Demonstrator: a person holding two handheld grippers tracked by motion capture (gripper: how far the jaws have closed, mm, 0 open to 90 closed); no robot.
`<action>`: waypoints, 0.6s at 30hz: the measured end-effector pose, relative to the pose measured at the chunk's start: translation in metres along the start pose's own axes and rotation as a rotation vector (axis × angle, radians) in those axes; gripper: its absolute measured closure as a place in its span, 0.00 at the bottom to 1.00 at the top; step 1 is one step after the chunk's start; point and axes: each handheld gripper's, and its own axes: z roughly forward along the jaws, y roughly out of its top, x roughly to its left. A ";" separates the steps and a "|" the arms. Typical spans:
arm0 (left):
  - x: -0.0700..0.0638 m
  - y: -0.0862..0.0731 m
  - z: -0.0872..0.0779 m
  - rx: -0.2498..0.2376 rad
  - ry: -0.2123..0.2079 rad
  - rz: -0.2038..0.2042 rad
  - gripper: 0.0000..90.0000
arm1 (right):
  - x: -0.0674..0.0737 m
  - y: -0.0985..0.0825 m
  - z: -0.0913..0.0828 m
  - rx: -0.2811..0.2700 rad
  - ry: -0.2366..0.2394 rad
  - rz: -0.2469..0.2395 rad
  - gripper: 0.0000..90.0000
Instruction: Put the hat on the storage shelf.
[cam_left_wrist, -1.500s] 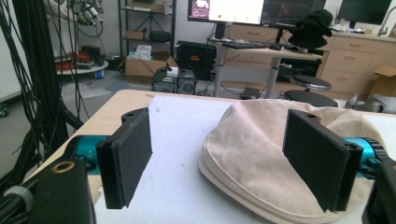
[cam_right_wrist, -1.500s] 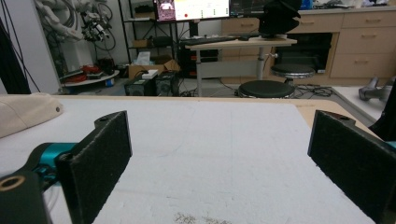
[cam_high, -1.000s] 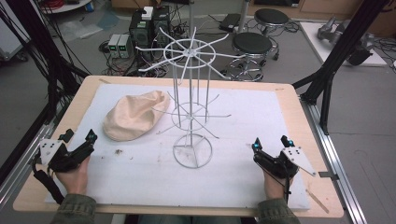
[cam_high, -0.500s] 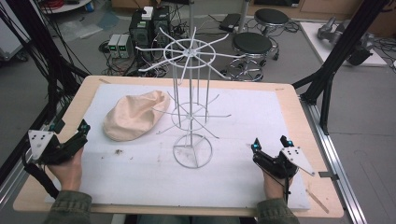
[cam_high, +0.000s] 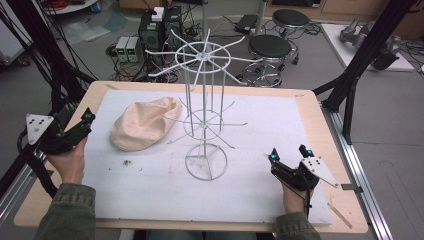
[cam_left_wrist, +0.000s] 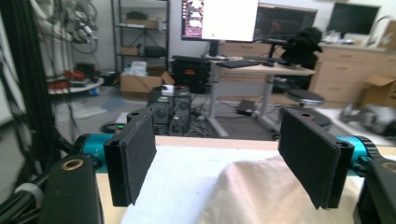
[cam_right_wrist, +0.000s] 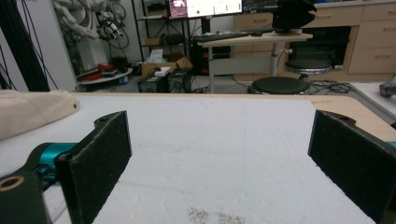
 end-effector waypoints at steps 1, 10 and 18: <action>-0.001 0.004 0.007 0.010 -0.008 0.008 0.30 | -0.001 0.000 0.000 -0.001 0.005 -0.002 0.06; -0.011 0.015 0.044 0.079 -0.059 0.073 0.29 | -0.002 -0.001 0.001 0.024 0.017 0.007 0.06; -0.010 0.014 0.071 0.118 -0.077 0.079 0.28 | 0.001 -0.001 0.000 0.033 0.038 0.003 0.06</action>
